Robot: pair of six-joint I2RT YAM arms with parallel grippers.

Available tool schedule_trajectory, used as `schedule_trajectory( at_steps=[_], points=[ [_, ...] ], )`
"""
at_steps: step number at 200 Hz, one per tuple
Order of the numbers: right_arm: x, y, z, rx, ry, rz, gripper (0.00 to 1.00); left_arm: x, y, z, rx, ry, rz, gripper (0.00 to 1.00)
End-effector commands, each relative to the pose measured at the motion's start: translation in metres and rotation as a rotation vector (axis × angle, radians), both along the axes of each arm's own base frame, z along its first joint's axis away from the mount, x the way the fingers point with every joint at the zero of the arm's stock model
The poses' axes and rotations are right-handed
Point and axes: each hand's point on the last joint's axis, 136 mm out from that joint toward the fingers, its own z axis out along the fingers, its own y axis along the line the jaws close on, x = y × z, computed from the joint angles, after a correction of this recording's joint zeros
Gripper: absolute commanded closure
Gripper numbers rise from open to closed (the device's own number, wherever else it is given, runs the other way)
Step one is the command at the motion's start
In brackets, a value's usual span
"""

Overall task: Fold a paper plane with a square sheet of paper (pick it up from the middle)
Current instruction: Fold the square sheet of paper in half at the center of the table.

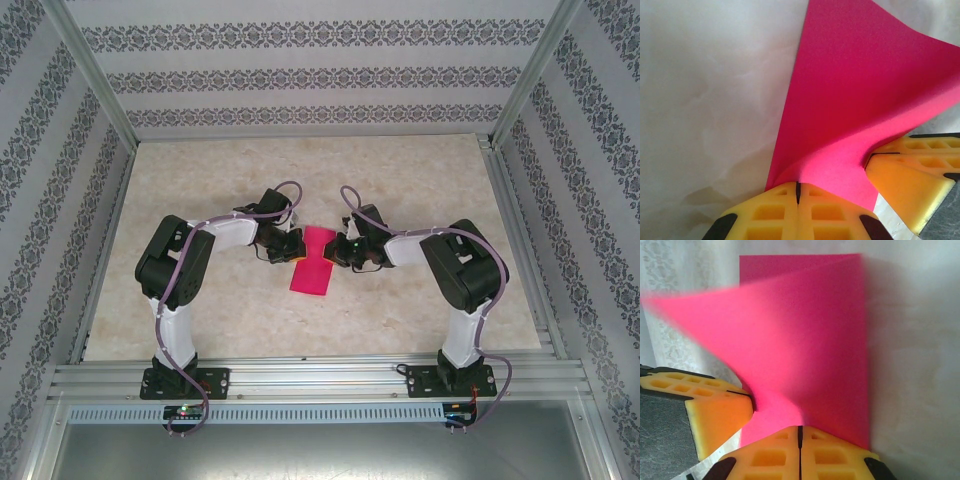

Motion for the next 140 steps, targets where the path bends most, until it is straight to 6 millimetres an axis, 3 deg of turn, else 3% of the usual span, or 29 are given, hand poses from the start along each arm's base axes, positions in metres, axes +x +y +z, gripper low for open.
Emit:
schedule_trajectory(
  at_steps=[1,44,66,108,140],
  points=[
    [-0.001,-0.004,-0.007,-0.022,-0.005,0.004,0.93,-0.021,0.014,-0.027,0.106,0.086,-0.020,1.00],
    [0.017,-0.001,0.043,0.041,-0.097,0.000,0.93,-0.019,0.014,-0.026,0.110,0.084,-0.023,1.00],
    [0.027,-0.003,0.052,0.069,-0.112,-0.004,0.93,-0.019,0.013,-0.026,0.107,0.084,-0.025,1.00],
    [0.035,-0.001,0.038,0.063,-0.088,0.000,0.93,-0.020,0.013,-0.026,0.105,0.086,-0.030,1.00],
    [0.037,-0.011,0.008,-0.026,-0.048,-0.024,0.93,-0.020,0.013,-0.026,0.104,0.086,-0.028,1.00]
  ],
)
